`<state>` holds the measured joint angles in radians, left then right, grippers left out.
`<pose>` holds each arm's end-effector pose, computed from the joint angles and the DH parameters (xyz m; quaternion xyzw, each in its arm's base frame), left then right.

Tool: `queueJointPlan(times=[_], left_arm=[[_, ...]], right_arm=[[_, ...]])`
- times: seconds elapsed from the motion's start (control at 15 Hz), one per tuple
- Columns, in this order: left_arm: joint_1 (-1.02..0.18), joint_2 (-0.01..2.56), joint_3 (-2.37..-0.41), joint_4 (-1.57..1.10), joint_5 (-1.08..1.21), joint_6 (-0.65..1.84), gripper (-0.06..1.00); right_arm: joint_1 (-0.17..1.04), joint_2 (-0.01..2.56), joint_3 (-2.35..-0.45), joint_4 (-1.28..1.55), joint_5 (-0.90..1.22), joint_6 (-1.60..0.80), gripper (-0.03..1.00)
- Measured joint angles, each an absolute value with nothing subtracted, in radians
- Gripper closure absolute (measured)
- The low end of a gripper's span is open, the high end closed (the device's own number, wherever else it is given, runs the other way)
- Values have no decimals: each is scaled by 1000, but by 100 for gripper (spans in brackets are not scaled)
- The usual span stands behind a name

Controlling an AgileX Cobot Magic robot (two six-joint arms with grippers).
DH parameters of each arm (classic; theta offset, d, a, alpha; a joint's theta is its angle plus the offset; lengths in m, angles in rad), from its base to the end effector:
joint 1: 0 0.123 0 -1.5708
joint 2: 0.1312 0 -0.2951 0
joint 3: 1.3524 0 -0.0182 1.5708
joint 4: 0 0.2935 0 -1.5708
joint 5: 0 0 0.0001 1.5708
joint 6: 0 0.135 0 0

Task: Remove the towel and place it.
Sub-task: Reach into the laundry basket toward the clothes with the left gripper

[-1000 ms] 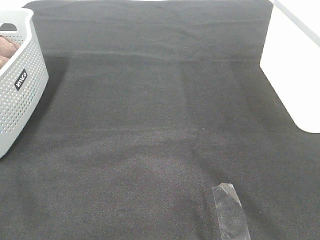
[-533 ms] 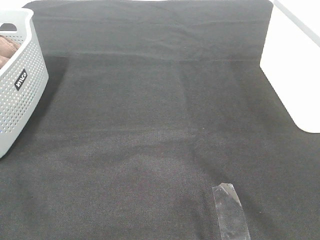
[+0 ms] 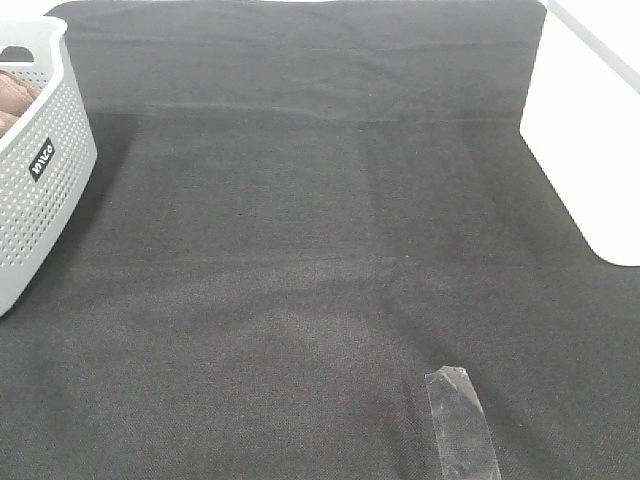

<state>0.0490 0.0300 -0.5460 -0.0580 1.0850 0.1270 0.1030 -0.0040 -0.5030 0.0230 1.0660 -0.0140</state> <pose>0.0598 -0.0040 0.2894 0.0350 0.8543 0.0167 0.5183 0.0599 0.0089 0.2784 -0.0504 0.8512 0.0347 0.5212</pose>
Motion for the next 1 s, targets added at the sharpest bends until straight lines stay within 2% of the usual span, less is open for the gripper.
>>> queueJointPlan(times=[0.27, 0.67, 1.0], left_arm=[[49, 363, -768, -11, 1198, 492, -5], [49, 985, -1250, 165, 1188, 783, -5], [49, 1454, -1611, 253, 1207, 894, -4]], right_arm=[[103, -4, -503, 23, 1066, -14, 19], [103, -4, -503, 23, 1066, -14, 19], [103, -4, -503, 23, 1066, -14, 19]])
